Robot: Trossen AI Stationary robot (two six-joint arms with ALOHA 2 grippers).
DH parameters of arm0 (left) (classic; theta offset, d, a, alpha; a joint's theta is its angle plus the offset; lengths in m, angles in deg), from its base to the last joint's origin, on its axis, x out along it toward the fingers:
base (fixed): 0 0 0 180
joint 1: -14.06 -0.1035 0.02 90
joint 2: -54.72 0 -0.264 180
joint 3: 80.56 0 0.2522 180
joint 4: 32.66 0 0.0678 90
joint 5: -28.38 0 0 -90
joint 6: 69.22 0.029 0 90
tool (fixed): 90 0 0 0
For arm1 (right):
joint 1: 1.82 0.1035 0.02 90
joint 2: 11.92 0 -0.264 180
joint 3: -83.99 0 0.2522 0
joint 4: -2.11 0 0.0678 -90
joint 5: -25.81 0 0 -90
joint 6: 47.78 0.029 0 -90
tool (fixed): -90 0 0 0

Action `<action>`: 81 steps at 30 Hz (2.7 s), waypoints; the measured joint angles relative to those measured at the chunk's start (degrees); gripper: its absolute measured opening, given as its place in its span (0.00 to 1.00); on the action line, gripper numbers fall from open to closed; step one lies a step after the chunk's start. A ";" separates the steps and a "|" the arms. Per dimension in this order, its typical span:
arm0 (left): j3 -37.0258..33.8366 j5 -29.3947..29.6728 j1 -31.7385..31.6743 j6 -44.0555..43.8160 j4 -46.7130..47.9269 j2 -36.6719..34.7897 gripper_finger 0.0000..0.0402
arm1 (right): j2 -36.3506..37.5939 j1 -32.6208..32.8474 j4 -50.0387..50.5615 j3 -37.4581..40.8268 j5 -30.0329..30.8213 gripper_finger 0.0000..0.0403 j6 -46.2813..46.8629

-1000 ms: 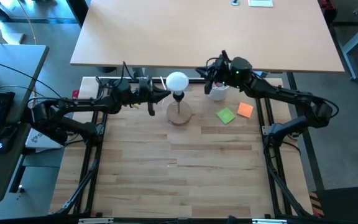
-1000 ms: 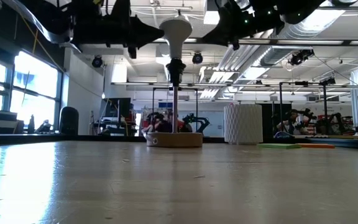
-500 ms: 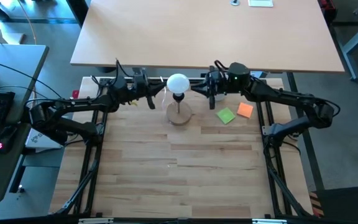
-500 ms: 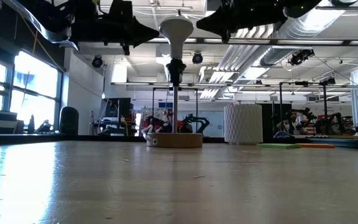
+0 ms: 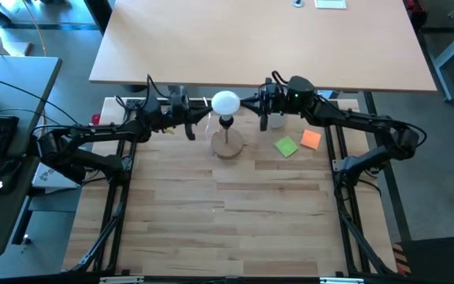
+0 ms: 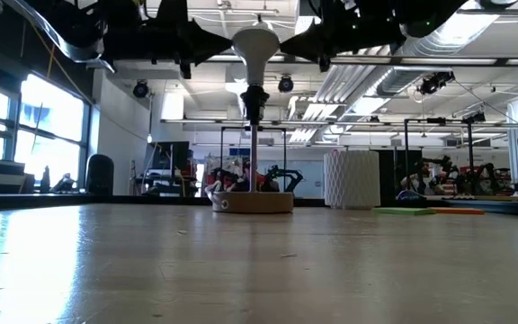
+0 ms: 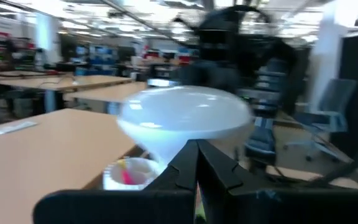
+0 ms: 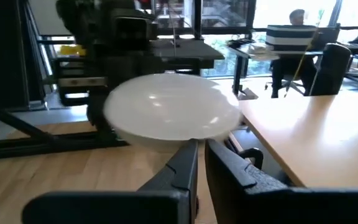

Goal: Screw lightbulb
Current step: Remove the white lightbulb from the brown lamp

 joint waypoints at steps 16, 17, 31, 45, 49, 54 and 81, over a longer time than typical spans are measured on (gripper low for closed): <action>0.02 0.65 3.38 0.11 6.28 0.07 0.00 | 0.85 -4.89 0.80 0.00 4.31 0.07 1.74; 0.02 0.87 3.13 0.13 6.72 0.07 0.00 | 1.32 -4.73 1.30 0.00 4.10 0.07 1.45; 0.25 -0.48 -0.64 0.06 1.71 0.04 0.00 | 2.30 2.29 2.10 0.00 -3.55 0.07 -1.11; 1.88 -2.44 4.58 0.57 1.99 0.00 0.00 | 2.32 -0.61 2.08 0.00 2.47 0.07 -1.14; 1.88 -2.41 5.14 0.43 4.10 0.00 0.00 | 2.32 -1.06 1.90 0.00 8.23 0.07 -1.69; 1.86 -0.95 5.26 2.24 10.85 -0.20 0.00 | 2.32 -1.89 4.95 0.00 12.23 0.07 -3.68; 1.73 11.00 -1.57 7.87 11.91 -1.14 0.00 | 2.37 7.75 -24.57 12.37 4.48 0.30 -5.65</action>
